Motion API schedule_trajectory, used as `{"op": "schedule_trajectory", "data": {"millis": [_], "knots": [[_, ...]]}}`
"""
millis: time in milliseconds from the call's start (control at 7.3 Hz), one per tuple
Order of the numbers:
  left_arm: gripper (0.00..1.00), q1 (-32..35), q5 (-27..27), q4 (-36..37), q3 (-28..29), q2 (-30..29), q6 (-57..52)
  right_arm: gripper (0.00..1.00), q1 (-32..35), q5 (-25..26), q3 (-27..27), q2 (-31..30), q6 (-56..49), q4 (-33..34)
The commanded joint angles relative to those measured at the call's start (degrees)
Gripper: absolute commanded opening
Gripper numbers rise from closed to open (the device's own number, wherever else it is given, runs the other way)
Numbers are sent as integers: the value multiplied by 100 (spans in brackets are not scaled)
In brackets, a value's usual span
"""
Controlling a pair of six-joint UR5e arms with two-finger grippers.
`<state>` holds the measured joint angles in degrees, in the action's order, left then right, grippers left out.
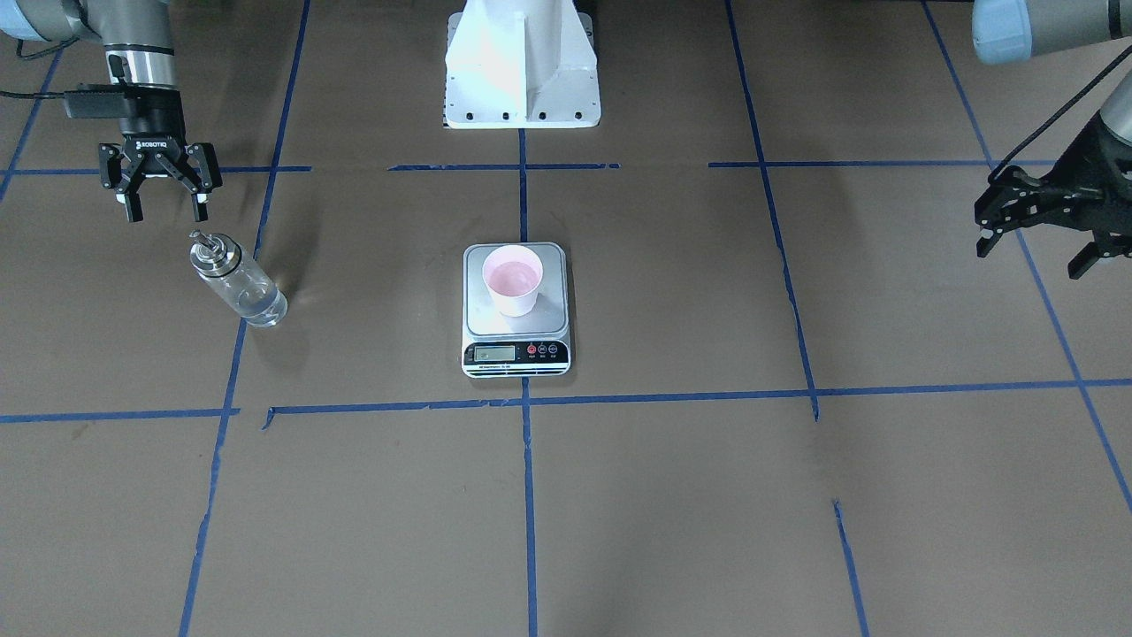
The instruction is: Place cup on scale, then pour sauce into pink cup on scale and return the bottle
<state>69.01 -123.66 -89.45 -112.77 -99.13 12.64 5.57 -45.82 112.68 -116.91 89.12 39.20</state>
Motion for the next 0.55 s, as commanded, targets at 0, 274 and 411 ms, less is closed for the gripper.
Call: {"op": "schedule_trajectory", "data": {"millis": [0, 274, 411], "knots": [[100, 8, -44, -55, -60, 155, -50, 100, 1211, -1439, -27, 80, -1180, -281], [100, 182, -499, -55, -70, 262, -347, 100, 2477, -2768, -53, 378, -2219, -273], [100, 479, -527, -12, -9, 306, -828, 100, 3371, -3828, -149, 519, -2763, -264]]}}
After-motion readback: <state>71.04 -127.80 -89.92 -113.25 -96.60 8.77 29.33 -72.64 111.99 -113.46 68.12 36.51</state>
